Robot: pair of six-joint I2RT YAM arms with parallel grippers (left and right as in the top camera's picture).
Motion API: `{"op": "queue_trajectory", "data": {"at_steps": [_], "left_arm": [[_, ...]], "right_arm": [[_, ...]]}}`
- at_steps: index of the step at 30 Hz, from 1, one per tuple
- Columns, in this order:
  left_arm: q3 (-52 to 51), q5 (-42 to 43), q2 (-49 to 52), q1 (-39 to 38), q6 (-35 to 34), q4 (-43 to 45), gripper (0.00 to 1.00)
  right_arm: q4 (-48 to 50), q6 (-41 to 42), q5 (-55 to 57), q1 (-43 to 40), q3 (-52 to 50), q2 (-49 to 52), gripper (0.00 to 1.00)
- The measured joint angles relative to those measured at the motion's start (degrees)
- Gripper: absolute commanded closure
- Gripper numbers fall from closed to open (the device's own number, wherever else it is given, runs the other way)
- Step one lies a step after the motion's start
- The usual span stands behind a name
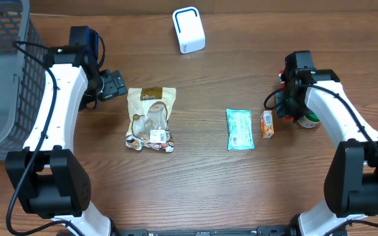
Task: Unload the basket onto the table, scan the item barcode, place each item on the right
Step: 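Lower the red stick beside the green jar and open the right gripper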
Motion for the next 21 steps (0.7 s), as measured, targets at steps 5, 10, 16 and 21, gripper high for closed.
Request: {"op": "queue_trajectory", "data": {"at_steps": [5, 10, 16, 21], "left_arm": [[0.0, 0.0, 0.0, 0.0, 0.0, 0.0, 0.0], [0.0, 0.0, 0.0, 0.0, 0.0, 0.0, 0.0], [0.0, 0.0, 0.0, 0.0, 0.0, 0.0, 0.0], [0.0, 0.0, 0.0, 0.0, 0.0, 0.0, 0.0]], "right_arm": [[0.4, 0.6, 0.7, 0.0, 0.0, 0.0, 0.64], [1.7, 2.0, 0.8, 0.0, 0.0, 0.0, 0.62], [4.7, 5.5, -2.0, 0.1, 0.0, 0.0, 0.57], [5.0, 6.6, -8.3, 0.1, 0.3, 0.0, 0.56]]}}
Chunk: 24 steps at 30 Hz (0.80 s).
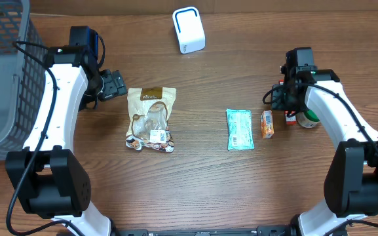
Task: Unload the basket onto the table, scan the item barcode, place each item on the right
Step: 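Lower the red stick beside the green jar and open the right gripper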
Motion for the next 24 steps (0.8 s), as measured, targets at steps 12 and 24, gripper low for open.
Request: {"op": "queue_trajectory", "data": {"at_steps": [12, 24], "left_arm": [[0.0, 0.0, 0.0, 0.0, 0.0, 0.0, 0.0], [0.0, 0.0, 0.0, 0.0, 0.0, 0.0, 0.0]], "right_arm": [[4.0, 1.9, -21.8, 4.7, 3.0, 0.0, 0.56], [7.9, 11.0, -23.9, 20.7, 3.0, 0.0, 0.47]]}}
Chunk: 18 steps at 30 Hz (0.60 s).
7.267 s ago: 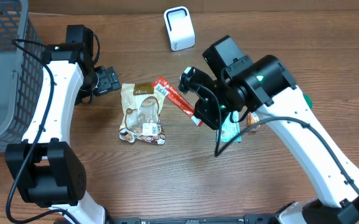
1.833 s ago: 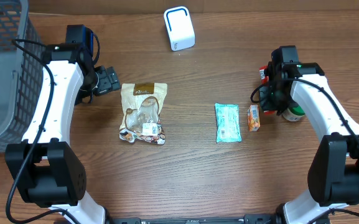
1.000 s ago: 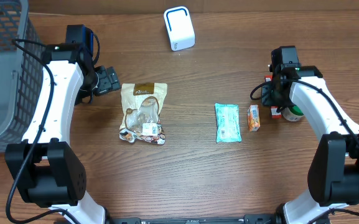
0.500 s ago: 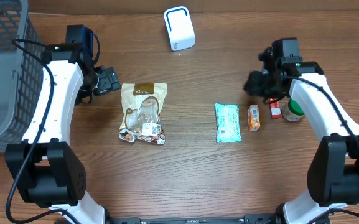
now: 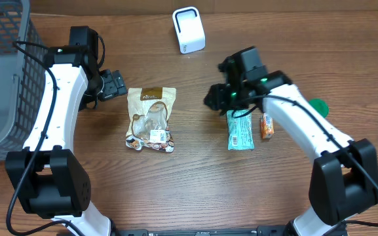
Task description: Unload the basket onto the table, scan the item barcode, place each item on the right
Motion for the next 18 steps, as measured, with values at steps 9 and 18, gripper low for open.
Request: {"op": "queue_trajectory", "data": {"at_steps": [9, 18], "left_arm": [[0.0, 0.0, 0.0, 0.0, 0.0, 0.8, 0.0], [0.0, 9.5, 0.0, -0.3, -0.3, 1.6, 0.71]], "right_arm": [[0.0, 5.7, 1.0, 3.4, 0.0, 0.0, 0.33], [-2.1, 6.8, 3.5, 3.4, 0.0, 0.0, 0.14]]}}
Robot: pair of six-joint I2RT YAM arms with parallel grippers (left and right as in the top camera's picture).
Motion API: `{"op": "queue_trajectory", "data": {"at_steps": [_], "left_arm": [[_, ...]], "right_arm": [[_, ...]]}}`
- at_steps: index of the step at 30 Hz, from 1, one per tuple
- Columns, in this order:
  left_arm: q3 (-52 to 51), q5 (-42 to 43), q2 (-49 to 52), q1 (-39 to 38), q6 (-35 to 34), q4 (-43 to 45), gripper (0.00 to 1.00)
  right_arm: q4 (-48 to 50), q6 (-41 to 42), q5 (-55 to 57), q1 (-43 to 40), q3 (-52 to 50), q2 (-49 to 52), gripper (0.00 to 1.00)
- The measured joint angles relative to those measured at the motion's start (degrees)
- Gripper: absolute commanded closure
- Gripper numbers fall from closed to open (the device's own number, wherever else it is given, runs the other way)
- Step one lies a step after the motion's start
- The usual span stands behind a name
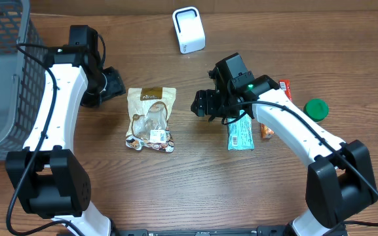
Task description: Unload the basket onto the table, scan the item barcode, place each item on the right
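A tan snack bag (151,119) lies flat left of centre, with a small white label near its lower end. The white scanner (188,29) stands at the back edge. A teal packet (241,136) and a small orange pack (266,130) lie right of centre, and my right arm covers the packet's top. My right gripper (201,103) hovers between the snack bag and the teal packet; it looks open and holds nothing. Just left of the bag's top is my left gripper (112,84), apparently open and empty.
A grey wire basket fills the far left. A green round lid (316,107) and a small red item (285,86) lie at the right, behind my right arm.
My right gripper has moved further left, from over the top of the teal packet to the gap beside the snack bag. The left gripper has turned slightly. No item has moved.
My right gripper first sat at the far right, over the green lid beside the orange pack, and was still about there at the second moment. Then it was over the teal packet's top with the lid uncovered. Now it is nearer the snack bag. The left arm has hardly moved.
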Motion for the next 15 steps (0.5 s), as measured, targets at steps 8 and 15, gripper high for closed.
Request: {"op": "queue_trajectory", "data": {"at_steps": [8, 15], "left_arm": [[-7.6, 1.9, 0.0, -6.6, -1.9, 10.6, 0.76], [-12.5, -3.3, 0.0, -11.5, -4.1, 21.3, 0.79]], "right_arm": [[-0.4, 0.0, 2.8, 0.0, 0.0, 0.0, 0.0], [-0.4, 0.0, 3.1, 0.0, 0.0, 0.0, 0.0]]}}
